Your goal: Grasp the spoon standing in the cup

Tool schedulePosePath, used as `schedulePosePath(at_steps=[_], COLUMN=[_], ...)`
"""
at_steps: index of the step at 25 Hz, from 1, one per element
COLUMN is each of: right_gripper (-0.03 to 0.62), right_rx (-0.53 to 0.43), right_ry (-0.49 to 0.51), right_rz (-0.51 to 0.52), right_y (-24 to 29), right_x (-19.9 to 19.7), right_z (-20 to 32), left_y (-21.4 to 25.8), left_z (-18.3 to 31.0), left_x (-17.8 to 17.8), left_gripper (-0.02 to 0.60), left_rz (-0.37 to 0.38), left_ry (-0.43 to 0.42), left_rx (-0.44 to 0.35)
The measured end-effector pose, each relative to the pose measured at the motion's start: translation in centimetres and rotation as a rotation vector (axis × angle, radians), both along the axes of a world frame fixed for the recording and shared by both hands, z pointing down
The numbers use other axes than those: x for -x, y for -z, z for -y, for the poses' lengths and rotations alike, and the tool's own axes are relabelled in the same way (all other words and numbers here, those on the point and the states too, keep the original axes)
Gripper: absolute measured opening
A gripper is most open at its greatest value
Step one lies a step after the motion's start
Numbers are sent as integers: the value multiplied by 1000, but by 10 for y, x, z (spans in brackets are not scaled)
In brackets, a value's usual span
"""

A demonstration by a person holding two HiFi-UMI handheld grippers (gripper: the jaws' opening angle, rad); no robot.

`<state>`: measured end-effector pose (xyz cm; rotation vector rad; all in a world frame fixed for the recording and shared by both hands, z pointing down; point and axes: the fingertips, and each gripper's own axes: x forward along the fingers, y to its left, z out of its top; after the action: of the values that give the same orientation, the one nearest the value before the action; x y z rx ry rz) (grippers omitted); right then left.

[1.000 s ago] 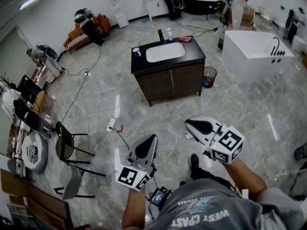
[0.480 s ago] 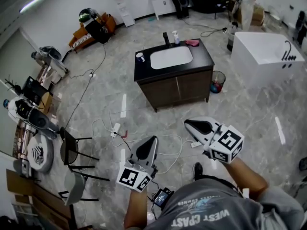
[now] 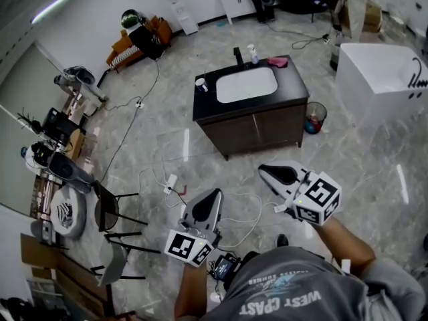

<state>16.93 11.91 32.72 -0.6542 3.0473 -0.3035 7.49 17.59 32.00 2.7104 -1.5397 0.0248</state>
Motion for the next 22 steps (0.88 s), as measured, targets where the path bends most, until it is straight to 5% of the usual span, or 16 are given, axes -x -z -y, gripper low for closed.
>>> schedulePosePath(at_steps=[11, 22], right_gripper=[32, 32], right_rx=[12, -24], right_ry=[-7, -51], right_rz=[10, -14], right_y=[-11, -10], right_x=[-6, 44], right_z=[51, 119], left_y=[6, -2], left_z=[55, 126], left_x=[-3, 54], left_gripper=[2, 2], left_rz=[17, -22], left_ry=[-9, -42], left_rx=[-22, -40])
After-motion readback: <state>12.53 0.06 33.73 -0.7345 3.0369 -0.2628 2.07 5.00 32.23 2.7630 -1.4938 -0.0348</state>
